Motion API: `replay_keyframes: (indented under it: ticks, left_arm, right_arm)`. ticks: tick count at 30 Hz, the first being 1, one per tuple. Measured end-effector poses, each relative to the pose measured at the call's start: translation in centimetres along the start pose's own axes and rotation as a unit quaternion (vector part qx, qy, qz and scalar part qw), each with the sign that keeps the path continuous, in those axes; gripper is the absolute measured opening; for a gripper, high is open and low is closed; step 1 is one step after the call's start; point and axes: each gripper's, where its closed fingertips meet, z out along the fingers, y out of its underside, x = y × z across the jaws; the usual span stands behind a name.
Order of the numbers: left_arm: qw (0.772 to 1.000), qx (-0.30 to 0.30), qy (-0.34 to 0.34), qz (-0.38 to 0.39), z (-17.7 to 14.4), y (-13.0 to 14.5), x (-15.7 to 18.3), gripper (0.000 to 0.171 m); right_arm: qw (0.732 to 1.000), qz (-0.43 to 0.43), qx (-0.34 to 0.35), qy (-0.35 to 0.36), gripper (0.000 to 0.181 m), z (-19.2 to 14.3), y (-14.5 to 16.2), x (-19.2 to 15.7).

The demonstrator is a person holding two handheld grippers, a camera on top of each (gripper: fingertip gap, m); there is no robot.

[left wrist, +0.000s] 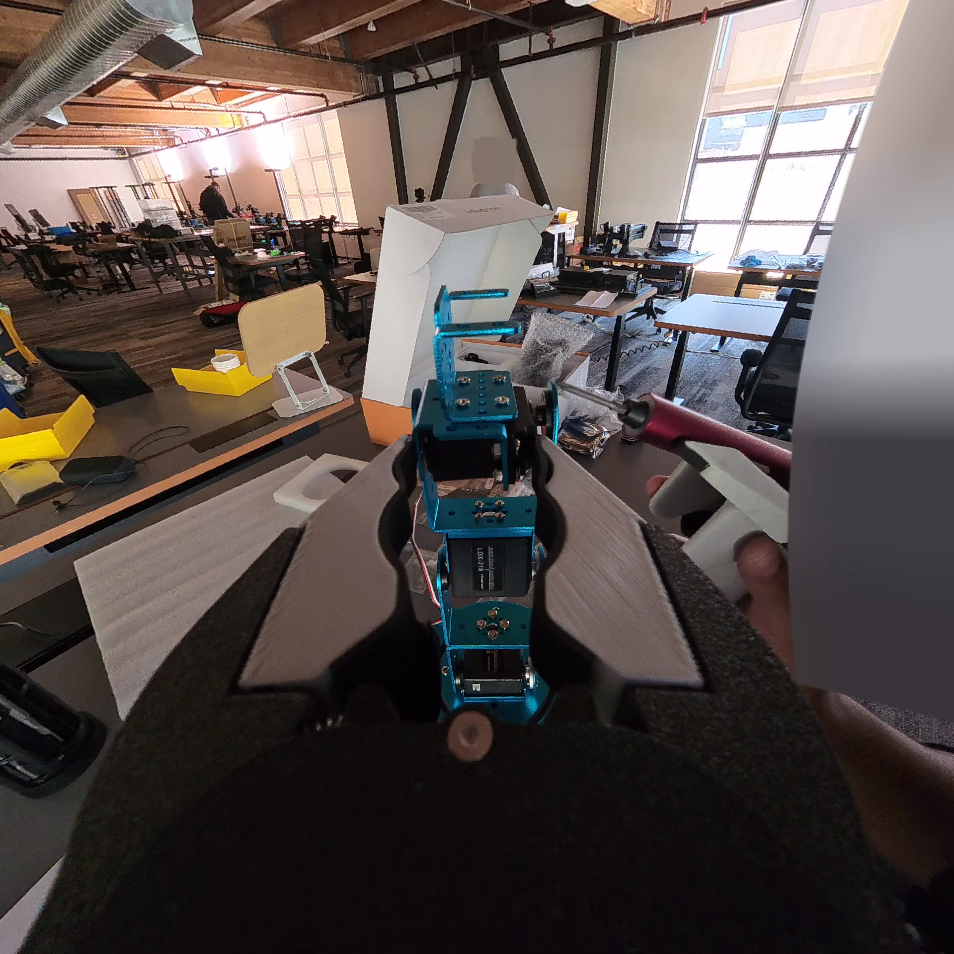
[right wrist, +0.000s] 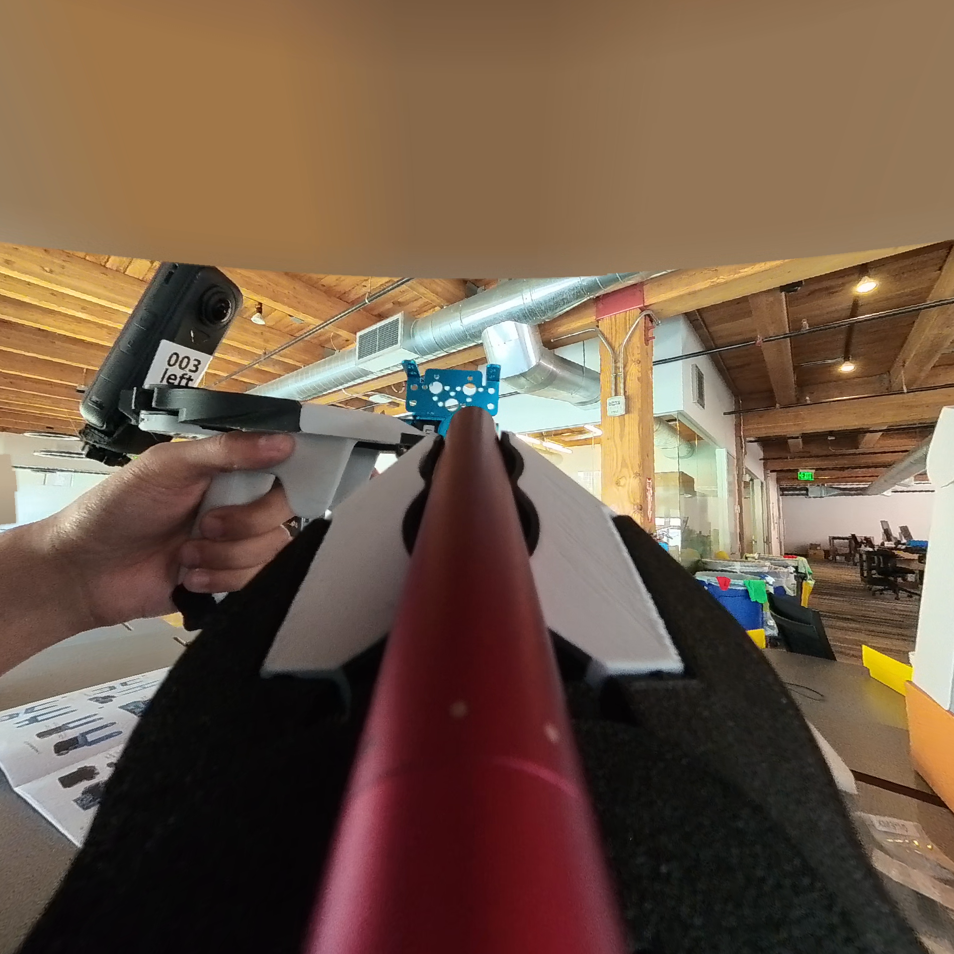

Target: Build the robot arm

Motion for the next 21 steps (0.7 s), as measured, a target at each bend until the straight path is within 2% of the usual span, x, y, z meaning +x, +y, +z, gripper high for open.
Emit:
replay_keyframes:
  ticks: [14, 17, 21]
  left_arm:
    - [1.0, 0.011, -0.006, 0.015, 0.0, 0.1, 0.2, 0.045]
    - [0.998, 0.02, -0.032, 0.052, -1.0, -0.2, 0.2, 0.058]
    - [0.983, 0.062, -0.119, 0.122, -3.5, -2.1, 0.1, 0.051]
  right_arm:
    - [1.0, 0.028, 0.0, -0.014, 0.022, -0.1, -0.6, -0.1]
    - [0.998, 0.051, -0.013, -0.018, 0.022, -0.3, -0.7, 0.1]
    - [0.995, 0.085, -0.037, -0.02, 0.022, -0.4, -0.6, -0.3]
